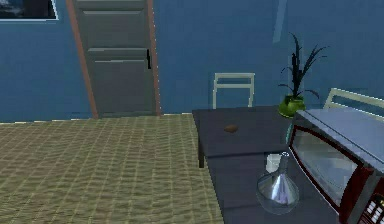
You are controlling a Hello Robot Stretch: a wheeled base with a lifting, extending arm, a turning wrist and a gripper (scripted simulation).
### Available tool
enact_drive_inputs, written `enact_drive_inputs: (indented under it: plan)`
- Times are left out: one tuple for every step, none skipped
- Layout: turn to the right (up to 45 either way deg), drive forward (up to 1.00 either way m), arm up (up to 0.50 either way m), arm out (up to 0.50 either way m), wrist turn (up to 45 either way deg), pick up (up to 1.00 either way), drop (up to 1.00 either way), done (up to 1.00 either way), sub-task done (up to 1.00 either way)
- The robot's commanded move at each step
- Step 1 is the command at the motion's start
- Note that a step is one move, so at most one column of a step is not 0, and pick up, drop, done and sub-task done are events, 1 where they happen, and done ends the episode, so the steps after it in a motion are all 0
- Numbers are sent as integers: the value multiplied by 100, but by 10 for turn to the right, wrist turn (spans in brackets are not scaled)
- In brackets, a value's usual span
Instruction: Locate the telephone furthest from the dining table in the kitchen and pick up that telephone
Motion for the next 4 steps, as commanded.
enact_drive_inputs:
  plan:
    - [0,0,0,0,450,0,0,0,0]
    - [0,0,0,0,450,0,0,0,0]
    - [0,0,0,0,120,0,0,0,0]
    - [0,0,-30,0,0,0,0,0,0]
